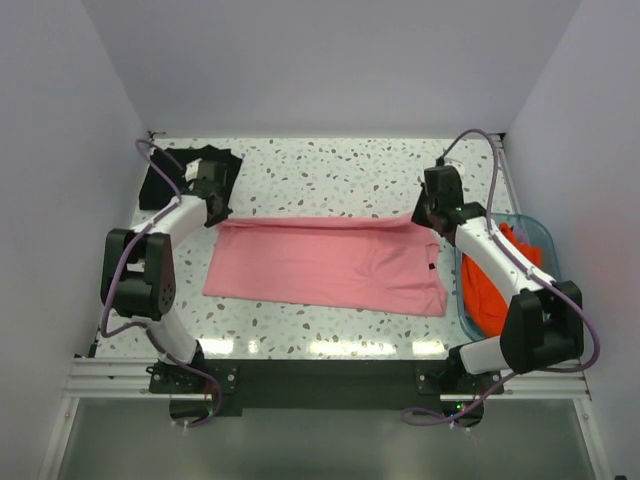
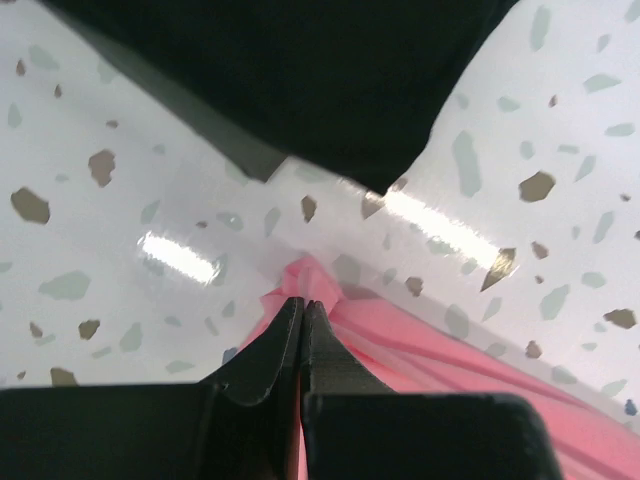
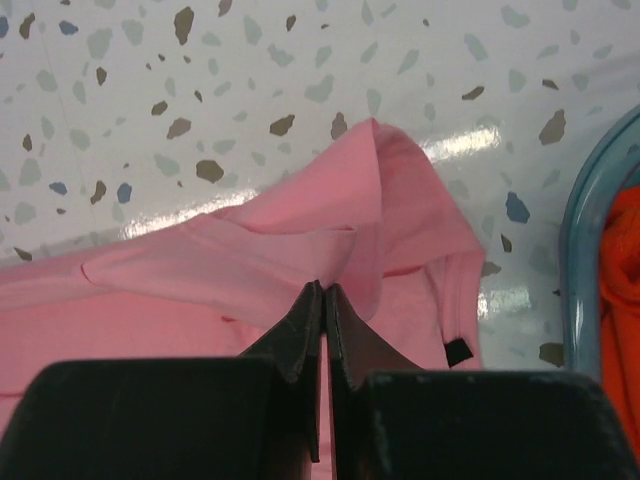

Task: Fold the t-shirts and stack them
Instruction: Fold the tshirt

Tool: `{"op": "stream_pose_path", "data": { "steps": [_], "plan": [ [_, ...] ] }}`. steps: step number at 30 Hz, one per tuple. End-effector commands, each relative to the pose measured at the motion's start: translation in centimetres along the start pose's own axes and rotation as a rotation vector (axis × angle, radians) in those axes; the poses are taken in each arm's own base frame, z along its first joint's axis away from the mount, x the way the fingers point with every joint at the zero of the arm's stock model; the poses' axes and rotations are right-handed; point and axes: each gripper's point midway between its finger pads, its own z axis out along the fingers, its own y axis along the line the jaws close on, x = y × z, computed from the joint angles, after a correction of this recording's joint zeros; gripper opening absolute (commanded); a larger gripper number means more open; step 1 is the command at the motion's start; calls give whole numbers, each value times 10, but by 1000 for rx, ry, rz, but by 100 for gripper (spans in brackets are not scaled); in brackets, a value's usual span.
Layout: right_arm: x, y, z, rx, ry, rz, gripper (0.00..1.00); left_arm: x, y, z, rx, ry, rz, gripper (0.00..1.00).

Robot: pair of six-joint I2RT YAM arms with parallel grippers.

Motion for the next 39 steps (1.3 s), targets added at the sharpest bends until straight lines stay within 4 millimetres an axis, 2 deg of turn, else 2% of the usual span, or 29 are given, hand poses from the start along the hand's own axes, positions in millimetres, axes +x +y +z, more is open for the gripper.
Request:
{"op": "stream_pose_path", "data": {
  "steps": [1,3,5,6,13,18,19,20,21,22,23,24,26,29,32,34,36,37,38,39],
  "plan": [
    [12,0,-14,-22,-7,46,0,-3,18,-14,-36,-48,-72,0],
    [21,-6,-21,-23,-7,58,0,9,26,-15,-47,-34,-86,0],
    [29,-11,-25,-19,3,63,0,10,28,-21,-39,-46,-108,0],
    [28,-12,-30,-23,-10,70,0,18,31,-21,-36,-32,-111,0],
    [51,-23,-42,-31,10,92,0,30,42,-33,-17,-52,-158,0],
    [79,-25,-42,-71,62,115,0,44,51,-42,2,-59,-211,2],
    [82,-24,-41,-82,61,120,7,48,52,-43,5,-59,-224,6],
    [89,-26,-41,-86,67,122,11,59,58,-42,0,-47,-235,11],
    [92,-26,-42,-93,70,122,17,53,54,-48,44,-79,-257,21],
    [93,-25,-43,-109,69,118,25,55,55,-50,55,-87,-266,26],
    [93,-25,-46,-118,61,114,39,65,60,-51,58,-82,-276,38],
    [92,-25,-49,-123,57,109,47,55,56,-58,102,-127,-297,41],
    [85,-24,-55,-140,34,98,58,56,56,-63,129,-140,-306,46],
    [75,-18,-59,-162,19,79,61,44,50,-71,166,-171,-309,47],
    [71,-11,-53,-171,32,53,61,39,42,-72,188,-160,-288,42],
    [74,-3,-41,-165,53,24,60,38,37,-67,193,-148,-277,40],
    [68,13,-36,-180,44,-12,59,38,26,-63,218,-133,-253,38],
    [73,19,-23,-177,68,-34,58,39,23,-60,216,-121,-244,36],
    [66,29,-20,-189,58,-45,58,38,15,-61,226,-120,-227,35],
    [67,38,-16,-197,65,-67,58,42,11,-56,224,-105,-210,35]
  ]
}}
